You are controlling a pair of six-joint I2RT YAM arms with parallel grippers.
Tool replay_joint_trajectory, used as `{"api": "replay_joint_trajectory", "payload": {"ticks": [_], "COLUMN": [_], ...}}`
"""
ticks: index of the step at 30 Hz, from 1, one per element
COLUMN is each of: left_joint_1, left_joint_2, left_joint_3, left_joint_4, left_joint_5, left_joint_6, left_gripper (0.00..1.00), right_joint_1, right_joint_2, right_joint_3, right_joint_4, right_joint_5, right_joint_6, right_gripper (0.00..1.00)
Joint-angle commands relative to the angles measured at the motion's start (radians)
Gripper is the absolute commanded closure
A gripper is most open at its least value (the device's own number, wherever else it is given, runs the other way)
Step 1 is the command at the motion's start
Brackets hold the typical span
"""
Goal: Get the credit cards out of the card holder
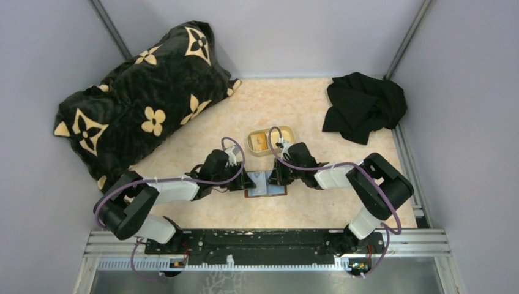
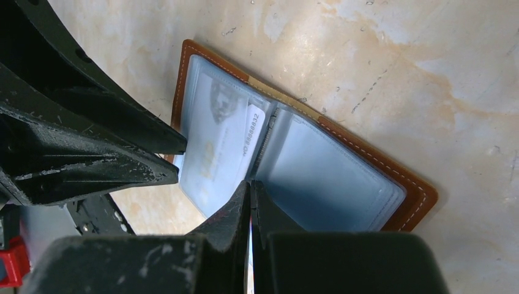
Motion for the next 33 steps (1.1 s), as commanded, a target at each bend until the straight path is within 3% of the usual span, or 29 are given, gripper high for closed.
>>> {"api": "replay_joint_trajectory", "payload": {"ticks": [1, 26, 33], "left_joint_1": [-0.028, -0.067, -0.067], "left_joint_2": [0.019, -0.011, -0.063], "left_joint_3": [0.043, 0.127, 0.077], "left_joint_4": [0.035, -0.015, -0.066], "left_joint_5": [0.014, -0.001, -0.062], "left_joint_6": [-0.012, -0.012, -0.015], "left_gripper": [0.64, 0.64, 0.62], "right_joint_1": [0.006, 0.006, 0.005], "right_joint_2": [0.038, 0.121, 0.125], "right_joint_3": [-0.029, -0.043, -0.046], "right_joint_4": [-0.02, 0.048, 0.055], "right_joint_5": [0.017, -0.007, -0.01], "right_joint_6": [-0.01, 0.007, 0.011], "right_gripper": [1.0, 1.0, 1.0]}}
